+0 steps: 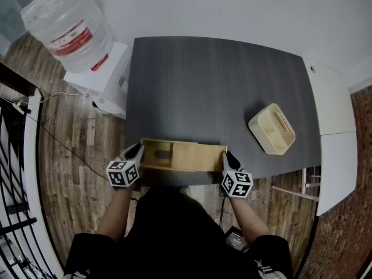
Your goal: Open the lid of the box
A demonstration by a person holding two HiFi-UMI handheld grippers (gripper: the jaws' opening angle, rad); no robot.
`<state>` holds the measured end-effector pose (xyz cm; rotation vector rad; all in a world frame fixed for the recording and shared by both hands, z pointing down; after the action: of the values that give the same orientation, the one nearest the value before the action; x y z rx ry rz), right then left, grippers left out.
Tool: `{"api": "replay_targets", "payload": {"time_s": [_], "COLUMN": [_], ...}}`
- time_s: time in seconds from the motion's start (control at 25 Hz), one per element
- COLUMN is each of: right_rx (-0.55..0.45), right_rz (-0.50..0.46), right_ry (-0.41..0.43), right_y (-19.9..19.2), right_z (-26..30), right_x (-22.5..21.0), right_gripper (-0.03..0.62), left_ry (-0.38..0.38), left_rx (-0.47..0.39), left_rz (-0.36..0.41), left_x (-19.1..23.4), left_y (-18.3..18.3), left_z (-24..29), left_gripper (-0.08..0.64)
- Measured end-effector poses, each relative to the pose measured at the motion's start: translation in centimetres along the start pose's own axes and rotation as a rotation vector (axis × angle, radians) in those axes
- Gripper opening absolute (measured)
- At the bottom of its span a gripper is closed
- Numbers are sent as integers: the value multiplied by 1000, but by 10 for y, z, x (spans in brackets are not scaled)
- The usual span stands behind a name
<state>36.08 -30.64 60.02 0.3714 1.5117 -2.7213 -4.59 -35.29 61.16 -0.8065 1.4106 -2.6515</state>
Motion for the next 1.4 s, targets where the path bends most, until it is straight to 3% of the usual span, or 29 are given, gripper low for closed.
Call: {"api": "replay_targets", "payload": {"time_s": [0.48, 1.4], "right_rx": [3, 8], "right_rz": [-16, 20], "right_ry": [-13, -85], "right_y": [1, 3], "right_z": [0, -9], "right_x": [-7, -43], "right_gripper": [51, 43], "left_ry": [-13, 50], "left_rx": [49, 12], "left_rz": [-3, 19], "left_x": [3, 0], "left_y": [3, -1], "left_z": [5, 4], "left_gripper": [66, 58]}}
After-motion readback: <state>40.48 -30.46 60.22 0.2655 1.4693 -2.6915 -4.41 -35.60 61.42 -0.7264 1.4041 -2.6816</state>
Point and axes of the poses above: the fingertips, and each gripper's own axes: z forward along the fingers, x to its left, y out of its top, the point moved 9 cm from there along -z, backward along the fingers, and after that the axes turned 7 degrees about -x, right-handed, at the moved point
